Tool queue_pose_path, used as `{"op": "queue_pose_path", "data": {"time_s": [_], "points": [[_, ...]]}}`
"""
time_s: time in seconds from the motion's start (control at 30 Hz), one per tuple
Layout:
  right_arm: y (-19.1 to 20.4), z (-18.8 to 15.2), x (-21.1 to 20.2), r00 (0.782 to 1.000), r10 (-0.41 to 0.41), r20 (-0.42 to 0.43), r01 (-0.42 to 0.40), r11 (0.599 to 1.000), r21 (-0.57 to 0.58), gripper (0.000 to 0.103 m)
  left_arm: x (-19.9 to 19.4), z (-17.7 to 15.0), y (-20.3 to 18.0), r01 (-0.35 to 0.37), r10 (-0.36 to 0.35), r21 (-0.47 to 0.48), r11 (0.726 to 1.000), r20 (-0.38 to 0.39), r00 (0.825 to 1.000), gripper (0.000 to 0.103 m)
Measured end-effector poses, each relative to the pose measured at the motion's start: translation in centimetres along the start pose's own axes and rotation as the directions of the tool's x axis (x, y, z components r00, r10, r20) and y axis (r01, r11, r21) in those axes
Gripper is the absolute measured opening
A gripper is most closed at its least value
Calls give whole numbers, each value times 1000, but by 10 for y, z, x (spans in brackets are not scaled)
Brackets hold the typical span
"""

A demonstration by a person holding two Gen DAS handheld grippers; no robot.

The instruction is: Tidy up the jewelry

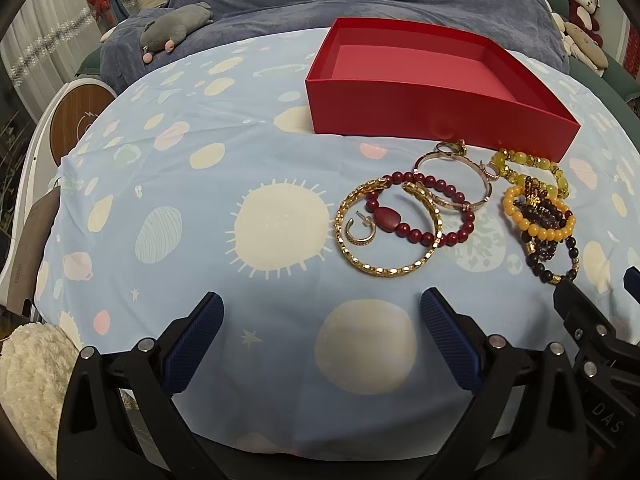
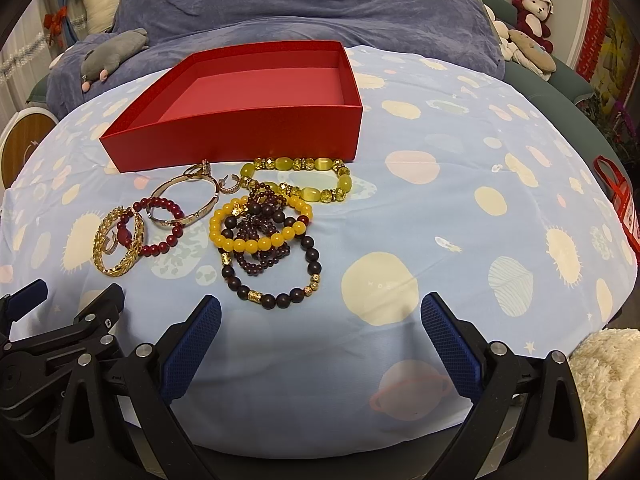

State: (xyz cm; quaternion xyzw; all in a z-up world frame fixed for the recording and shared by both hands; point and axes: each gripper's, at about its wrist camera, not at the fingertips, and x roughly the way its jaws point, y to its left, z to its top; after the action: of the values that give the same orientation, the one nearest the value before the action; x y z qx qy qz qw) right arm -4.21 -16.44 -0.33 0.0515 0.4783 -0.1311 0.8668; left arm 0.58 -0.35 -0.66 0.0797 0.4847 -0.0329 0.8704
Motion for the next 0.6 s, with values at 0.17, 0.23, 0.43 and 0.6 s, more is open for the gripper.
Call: {"op": "queue_pose_path", "data": {"time_s": [0.17,0.23,0.43,0.6], "points": [[0,0,0,1000,0,0,0,1000,0,96,0,0,0,-1,1,0,1000,0,1000,94],[0,0,0,1000,2,-1,-2,1000,1,96,0,0,0,-1,1,1,1000,1,1000,94],[0,0,0,1000,2,0,-2,1000,1,96,0,0,0,1,-1,0,1000,0,1000,94],[-2,1,-1,1000,9,7,-9,1000,7,96,-2,0,3,27,-27,-12,1000,7,1000,95]]}}
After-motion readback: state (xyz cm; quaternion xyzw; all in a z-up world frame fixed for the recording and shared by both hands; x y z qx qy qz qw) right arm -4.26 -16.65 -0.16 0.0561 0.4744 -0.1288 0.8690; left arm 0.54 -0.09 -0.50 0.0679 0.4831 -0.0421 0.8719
